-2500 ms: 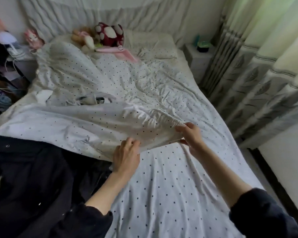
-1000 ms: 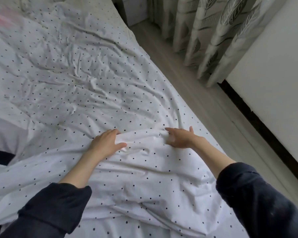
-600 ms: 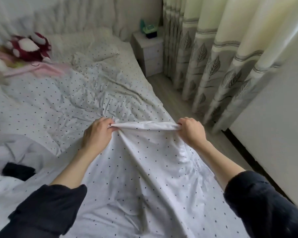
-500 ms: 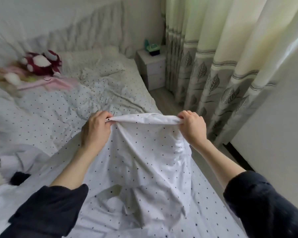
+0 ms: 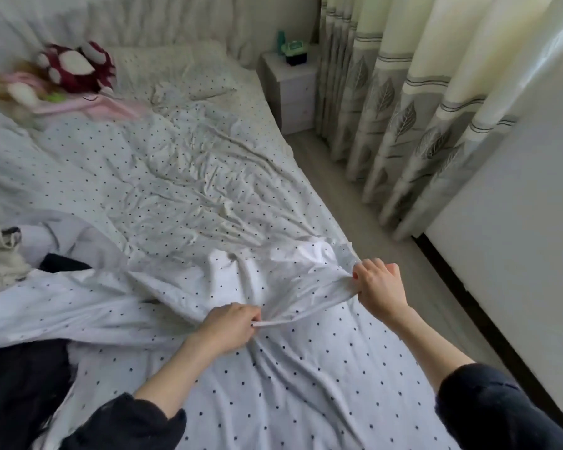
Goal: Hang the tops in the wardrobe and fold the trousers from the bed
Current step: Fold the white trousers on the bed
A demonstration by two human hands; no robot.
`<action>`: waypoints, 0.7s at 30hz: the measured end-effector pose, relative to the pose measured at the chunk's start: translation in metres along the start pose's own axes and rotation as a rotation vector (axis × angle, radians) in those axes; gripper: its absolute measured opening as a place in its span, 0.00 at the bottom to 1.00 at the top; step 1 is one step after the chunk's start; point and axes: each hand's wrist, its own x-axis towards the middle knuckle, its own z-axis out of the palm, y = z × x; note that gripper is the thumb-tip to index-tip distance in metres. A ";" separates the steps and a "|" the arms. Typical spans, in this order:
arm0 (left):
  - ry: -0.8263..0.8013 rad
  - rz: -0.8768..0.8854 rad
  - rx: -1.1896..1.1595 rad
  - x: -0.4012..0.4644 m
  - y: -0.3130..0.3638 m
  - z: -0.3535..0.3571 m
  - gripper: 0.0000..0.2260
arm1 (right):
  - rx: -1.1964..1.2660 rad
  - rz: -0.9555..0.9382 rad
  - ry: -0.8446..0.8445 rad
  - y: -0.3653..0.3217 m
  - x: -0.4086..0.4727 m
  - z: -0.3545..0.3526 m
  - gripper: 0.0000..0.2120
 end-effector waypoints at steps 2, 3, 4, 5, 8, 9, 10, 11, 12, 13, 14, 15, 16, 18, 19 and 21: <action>-0.141 0.016 0.042 -0.013 0.018 0.042 0.07 | -0.040 -0.013 -0.132 0.009 -0.038 0.031 0.15; -0.188 0.032 0.058 -0.019 0.027 0.057 0.08 | -0.065 -0.012 -0.183 0.013 -0.054 0.043 0.16; -0.236 0.052 0.070 -0.025 0.036 0.070 0.08 | -0.091 -0.003 -0.231 0.017 -0.072 0.054 0.17; -0.275 0.066 0.060 -0.030 0.044 0.082 0.08 | -0.107 -0.003 -0.267 0.021 -0.089 0.064 0.17; -0.385 0.095 -0.012 -0.039 0.062 0.104 0.07 | -0.158 0.023 -0.352 0.035 -0.126 0.081 0.18; -0.441 0.109 -0.043 -0.044 0.073 0.117 0.06 | -0.165 0.042 -0.405 0.040 -0.144 0.089 0.18; -0.474 0.112 -0.070 -0.045 0.075 0.120 0.05 | -0.166 0.050 -0.424 0.043 -0.149 0.093 0.18; -0.525 0.129 -0.095 -0.049 0.082 0.131 0.05 | -0.168 0.071 -0.467 0.047 -0.163 0.099 0.18; -0.566 0.144 -0.111 -0.049 0.086 0.136 0.05 | -0.167 0.093 -0.495 0.049 -0.168 0.102 0.18; -0.615 0.164 -0.123 -0.051 0.090 0.143 0.06 | -0.160 0.107 -0.533 0.051 -0.175 0.107 0.18; -0.661 0.177 -0.138 -0.051 0.092 0.148 0.08 | -0.159 0.110 -0.579 0.052 -0.180 0.110 0.18; -0.675 0.178 -0.154 -0.050 0.091 0.149 0.10 | -0.142 0.110 -0.616 0.052 -0.181 0.111 0.17; -0.672 0.171 -0.166 -0.049 0.089 0.149 0.12 | -0.122 0.113 -0.662 0.051 -0.180 0.111 0.17; -0.612 0.145 -0.176 -0.043 0.084 0.148 0.13 | -0.070 0.129 -0.748 0.050 -0.174 0.112 0.17; -0.555 0.131 -0.176 -0.039 0.079 0.143 0.13 | -0.043 0.149 -0.769 0.048 -0.168 0.110 0.18; -0.428 0.120 -0.176 -0.027 0.068 0.133 0.14 | 0.015 0.224 -0.735 0.045 -0.150 0.107 0.18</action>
